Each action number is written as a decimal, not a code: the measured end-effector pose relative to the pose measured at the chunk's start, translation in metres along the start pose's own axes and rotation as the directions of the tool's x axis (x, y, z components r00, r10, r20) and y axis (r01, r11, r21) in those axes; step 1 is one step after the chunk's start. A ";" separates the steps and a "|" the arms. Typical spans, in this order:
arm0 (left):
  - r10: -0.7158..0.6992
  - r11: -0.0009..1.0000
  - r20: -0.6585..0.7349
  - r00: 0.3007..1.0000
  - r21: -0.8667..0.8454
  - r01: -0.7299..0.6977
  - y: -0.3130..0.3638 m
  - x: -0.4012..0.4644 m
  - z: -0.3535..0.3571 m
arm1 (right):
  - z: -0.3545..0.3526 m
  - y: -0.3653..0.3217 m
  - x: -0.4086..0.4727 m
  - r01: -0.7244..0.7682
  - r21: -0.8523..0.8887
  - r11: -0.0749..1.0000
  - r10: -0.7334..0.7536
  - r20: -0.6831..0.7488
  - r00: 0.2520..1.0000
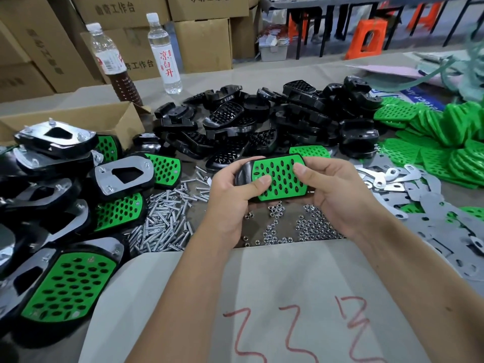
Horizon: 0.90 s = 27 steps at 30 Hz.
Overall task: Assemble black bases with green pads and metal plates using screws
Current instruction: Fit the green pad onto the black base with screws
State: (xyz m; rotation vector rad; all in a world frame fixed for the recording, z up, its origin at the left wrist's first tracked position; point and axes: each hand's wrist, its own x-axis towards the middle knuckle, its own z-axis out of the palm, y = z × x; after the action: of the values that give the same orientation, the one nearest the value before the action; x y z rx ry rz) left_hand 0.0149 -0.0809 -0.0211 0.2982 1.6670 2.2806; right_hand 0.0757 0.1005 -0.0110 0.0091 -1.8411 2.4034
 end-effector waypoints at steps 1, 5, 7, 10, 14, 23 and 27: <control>0.010 1.000 -0.026 1.000 0.005 -0.010 0.000 0.000 0.001 | -0.001 -0.001 0.000 0.000 0.007 1.000 0.000 0.026 1.000; 0.017 0.999 -0.103 0.994 -0.038 -0.021 0.001 -0.003 0.007 | 0.003 -0.004 0.001 0.043 -0.005 0.999 -0.043 0.052 0.998; 0.003 0.995 -0.126 0.992 -0.096 -0.015 0.002 -0.004 0.009 | 0.010 -0.002 0.001 0.054 0.012 0.998 -0.054 -0.030 0.998; -0.016 0.985 -0.251 0.968 -0.169 -0.027 0.006 -0.003 0.009 | 0.033 0.005 0.004 0.068 0.029 0.997 -0.064 -0.120 0.991; 0.068 0.969 -0.514 0.855 -0.171 -0.180 0.027 0.001 -0.014 | 0.075 0.019 0.014 0.076 -0.280 0.957 -0.103 -0.081 0.991; 0.156 0.892 -0.662 0.733 -0.224 -0.392 0.071 -0.008 -0.083 | 0.173 0.040 0.060 0.238 -0.971 -0.006 0.036 0.238 0.971; 0.138 0.955 -0.626 0.767 -0.121 -0.270 0.066 -0.006 -0.080 | 0.161 0.036 0.061 0.228 -0.969 0.098 0.004 0.230 0.973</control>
State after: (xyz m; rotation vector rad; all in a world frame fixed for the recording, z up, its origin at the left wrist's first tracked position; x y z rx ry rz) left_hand -0.0148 -0.1729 0.0175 -0.3814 1.7011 2.9061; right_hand 0.0010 -0.0585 0.0008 0.2416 -2.9825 0.5277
